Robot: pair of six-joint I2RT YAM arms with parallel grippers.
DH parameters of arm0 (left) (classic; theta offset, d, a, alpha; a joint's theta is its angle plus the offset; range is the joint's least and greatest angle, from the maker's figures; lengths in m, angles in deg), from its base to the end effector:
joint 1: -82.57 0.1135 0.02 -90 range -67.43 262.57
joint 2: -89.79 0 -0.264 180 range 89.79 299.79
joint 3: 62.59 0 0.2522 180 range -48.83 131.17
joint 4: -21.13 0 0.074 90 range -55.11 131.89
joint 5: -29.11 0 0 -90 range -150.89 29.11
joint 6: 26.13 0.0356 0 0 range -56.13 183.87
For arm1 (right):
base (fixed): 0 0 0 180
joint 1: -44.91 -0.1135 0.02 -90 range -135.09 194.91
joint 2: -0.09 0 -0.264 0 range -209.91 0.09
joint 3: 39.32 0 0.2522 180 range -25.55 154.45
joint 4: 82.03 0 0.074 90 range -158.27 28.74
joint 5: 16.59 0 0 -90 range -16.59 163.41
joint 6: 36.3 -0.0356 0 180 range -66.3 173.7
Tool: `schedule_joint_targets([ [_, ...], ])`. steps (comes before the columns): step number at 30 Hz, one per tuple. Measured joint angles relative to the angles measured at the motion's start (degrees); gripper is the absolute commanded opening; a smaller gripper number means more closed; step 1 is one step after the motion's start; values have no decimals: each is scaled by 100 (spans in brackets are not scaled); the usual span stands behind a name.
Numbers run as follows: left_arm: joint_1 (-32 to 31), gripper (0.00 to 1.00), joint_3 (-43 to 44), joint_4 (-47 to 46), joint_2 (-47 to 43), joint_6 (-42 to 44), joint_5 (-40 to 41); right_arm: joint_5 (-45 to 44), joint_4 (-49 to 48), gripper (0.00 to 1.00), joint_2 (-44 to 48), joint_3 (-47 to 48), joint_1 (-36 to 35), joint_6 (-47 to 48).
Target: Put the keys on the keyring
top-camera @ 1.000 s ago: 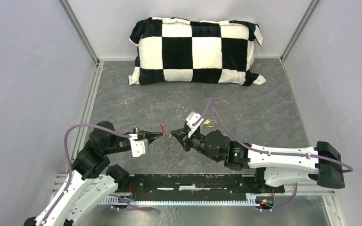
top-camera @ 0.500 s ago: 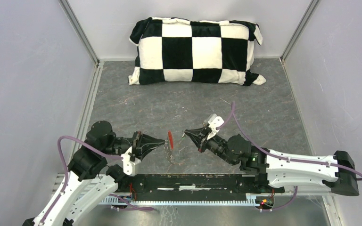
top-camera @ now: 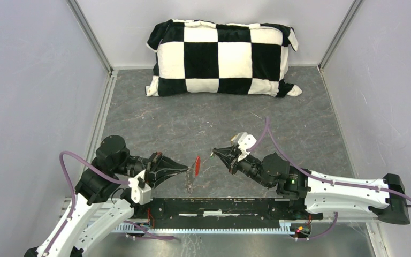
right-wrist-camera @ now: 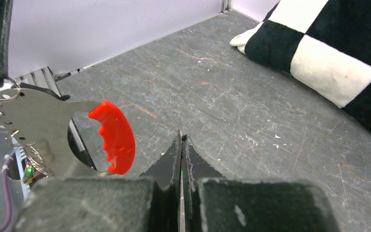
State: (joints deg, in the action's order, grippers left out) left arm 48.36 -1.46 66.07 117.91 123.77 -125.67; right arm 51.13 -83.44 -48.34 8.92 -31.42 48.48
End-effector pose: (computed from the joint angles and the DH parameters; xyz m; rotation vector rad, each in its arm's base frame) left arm 0.0529 -0.0749 0.3569 1.6385 0.4614 -0.6634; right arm 0.0613 0.1950 0.3125 -0.6596 1.4690 0.8178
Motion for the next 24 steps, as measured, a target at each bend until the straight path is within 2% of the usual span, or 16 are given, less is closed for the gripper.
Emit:
schedule_joint_targets([
  [24, 0, 2, -188, 474, -68, 326, -780, 170, 118, 0, -308, 205, 11, 535],
])
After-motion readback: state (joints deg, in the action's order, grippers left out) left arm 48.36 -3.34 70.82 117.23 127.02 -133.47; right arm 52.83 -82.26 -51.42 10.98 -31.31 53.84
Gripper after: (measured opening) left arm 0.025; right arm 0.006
